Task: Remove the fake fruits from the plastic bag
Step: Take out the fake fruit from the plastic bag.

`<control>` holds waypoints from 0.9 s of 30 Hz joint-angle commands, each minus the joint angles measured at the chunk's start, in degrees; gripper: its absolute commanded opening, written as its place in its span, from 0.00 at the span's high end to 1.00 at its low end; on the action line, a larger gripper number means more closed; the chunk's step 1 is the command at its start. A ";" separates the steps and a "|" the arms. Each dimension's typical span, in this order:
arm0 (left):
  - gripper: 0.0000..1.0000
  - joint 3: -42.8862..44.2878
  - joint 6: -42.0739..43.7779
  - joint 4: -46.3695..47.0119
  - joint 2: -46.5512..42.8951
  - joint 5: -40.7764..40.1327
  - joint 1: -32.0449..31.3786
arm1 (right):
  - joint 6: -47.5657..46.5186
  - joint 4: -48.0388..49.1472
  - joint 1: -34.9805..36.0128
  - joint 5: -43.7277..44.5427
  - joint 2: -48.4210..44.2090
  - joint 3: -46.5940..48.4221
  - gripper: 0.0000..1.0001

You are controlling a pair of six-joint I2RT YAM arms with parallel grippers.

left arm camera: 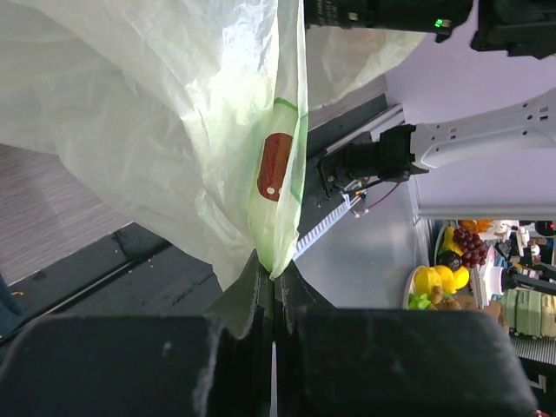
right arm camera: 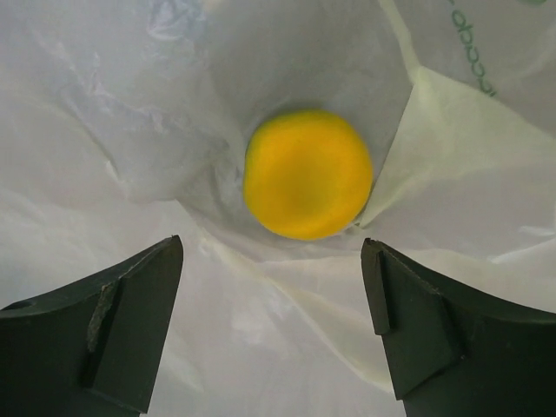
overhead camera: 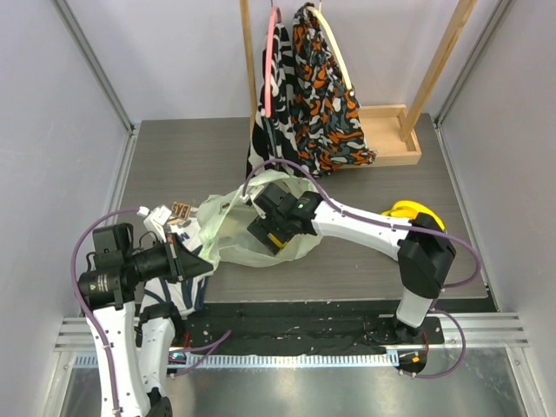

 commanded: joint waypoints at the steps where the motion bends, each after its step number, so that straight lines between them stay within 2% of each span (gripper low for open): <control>1: 1.00 -0.38 0.74 -1.86 -0.86 3.26 0.06 | 2.78 2.57 -1.25 1.34 3.45 0.98 0.09; 9: 1.00 -0.90 0.65 -1.68 -1.65 3.53 0.06 | 1.73 3.54 -5.73 1.78 12.24 4.75 0.09; 10: 1.00 -0.99 0.65 -1.60 -1.83 3.44 0.06 | 1.29 3.72 -6.17 1.51 12.60 5.19 0.12; 11: 1.00 -1.08 0.39 -1.25 -2.00 3.53 0.06 | 0.24 3.72 -6.96 -0.32 12.86 5.98 0.26; 13: 1.00 -1.43 0.03 -0.90 -2.09 3.53 0.06 | -1.52 3.72 -7.67 -1.47 13.13 6.86 0.41; 14: 1.00 -1.52 -0.32 -0.46 -2.09 3.44 0.06 | -2.14 3.63 -7.84 -2.52 12.96 7.65 0.53; 17: 1.00 -1.87 -0.84 0.16 -2.01 3.44 0.06 | -3.72 2.84 -8.11 -4.46 11.38 8.97 0.68; 21: 1.00 -2.13 -1.11 0.60 -1.65 3.61 0.06 | -5.22 1.61 -7.93 -6.74 6.38 9.94 0.78; 27: 1.00 -2.75 -1.72 1.56 -1.48 3.79 0.06 | -6.62 1.34 -5.56 -8.42 -2.24 3.19 0.84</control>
